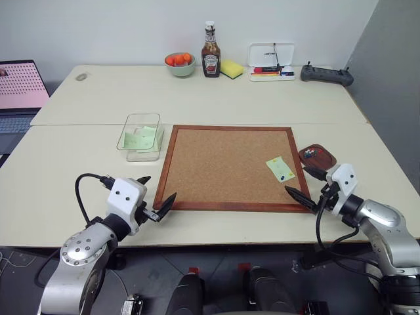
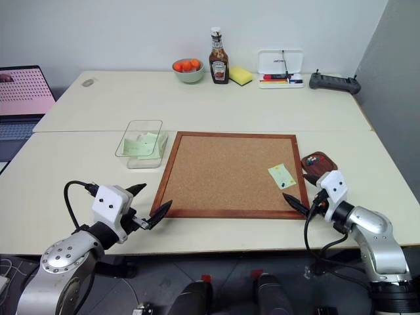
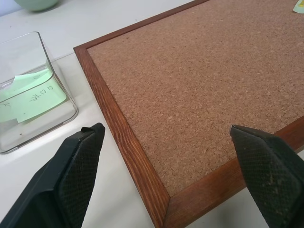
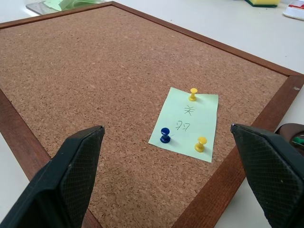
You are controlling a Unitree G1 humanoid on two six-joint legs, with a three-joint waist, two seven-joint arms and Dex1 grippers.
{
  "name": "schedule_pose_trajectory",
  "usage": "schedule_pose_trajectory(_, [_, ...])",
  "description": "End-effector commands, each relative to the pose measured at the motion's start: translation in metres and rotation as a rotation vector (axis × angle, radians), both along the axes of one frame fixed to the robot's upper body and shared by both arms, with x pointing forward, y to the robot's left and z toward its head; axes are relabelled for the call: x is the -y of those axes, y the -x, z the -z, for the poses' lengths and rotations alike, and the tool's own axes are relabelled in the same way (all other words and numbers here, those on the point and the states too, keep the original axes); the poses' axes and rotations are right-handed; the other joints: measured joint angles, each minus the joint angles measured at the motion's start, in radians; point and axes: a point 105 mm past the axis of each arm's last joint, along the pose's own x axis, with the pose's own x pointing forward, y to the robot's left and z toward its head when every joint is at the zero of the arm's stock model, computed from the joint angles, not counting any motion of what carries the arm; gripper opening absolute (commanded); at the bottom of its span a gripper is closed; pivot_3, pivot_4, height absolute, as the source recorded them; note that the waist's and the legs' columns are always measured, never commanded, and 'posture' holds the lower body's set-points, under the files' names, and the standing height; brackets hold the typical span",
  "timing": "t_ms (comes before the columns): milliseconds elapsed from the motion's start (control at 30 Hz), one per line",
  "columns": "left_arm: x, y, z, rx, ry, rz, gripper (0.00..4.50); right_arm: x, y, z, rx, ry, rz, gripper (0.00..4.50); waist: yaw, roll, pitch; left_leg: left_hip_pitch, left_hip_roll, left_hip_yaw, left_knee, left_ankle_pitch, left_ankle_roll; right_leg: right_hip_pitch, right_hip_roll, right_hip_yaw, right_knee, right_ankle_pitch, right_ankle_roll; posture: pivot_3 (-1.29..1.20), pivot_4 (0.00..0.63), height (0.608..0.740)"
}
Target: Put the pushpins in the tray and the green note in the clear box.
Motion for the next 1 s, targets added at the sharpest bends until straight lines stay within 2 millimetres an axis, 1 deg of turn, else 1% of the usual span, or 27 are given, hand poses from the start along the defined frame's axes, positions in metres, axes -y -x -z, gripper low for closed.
schedule_pose_trajectory(33, [0.004,0.002,-0.015,0.064,-0.005,0.014,4.44,-0.004,-0.001,-0.015,0.052,0.007,-0.024,4.50,0.000,0.000,0.000,0.000,0.000,0.000,0.000,0.000,0.000,0.000,0.000,0.000,0.000,0.000,0.000,0.00,0.150,0.740])
schedule_pose_trajectory(467, [0.004,0.003,-0.016,0.069,-0.004,0.018,4.44,-0.005,-0.001,-0.011,0.047,0.003,-0.029,4.50,0.000,0.000,0.000,0.000,0.000,0.000,0.000,0.000,0.000,0.000,0.000,0.000,0.000,0.000,0.000,0.00,0.150,0.740])
schedule_pose_trajectory(867, [0.003,-0.002,-0.030,0.112,0.030,0.048,4.44,-0.008,-0.001,-0.012,0.052,-0.002,-0.033,4.50,0.000,0.000,0.000,0.000,0.000,0.000,0.000,0.000,0.000,0.000,0.000,0.000,0.000,0.000,0.000,0.00,0.150,0.740])
schedule_pose_trajectory(1000, [0.007,-0.007,-0.036,0.113,0.021,0.101,4.44,-0.010,0.000,-0.014,0.059,-0.007,-0.036,4.50,0.000,0.000,0.000,0.000,0.000,0.000,0.000,0.000,0.000,0.000,0.000,0.000,0.000,0.000,0.000,0.00,0.150,0.740])
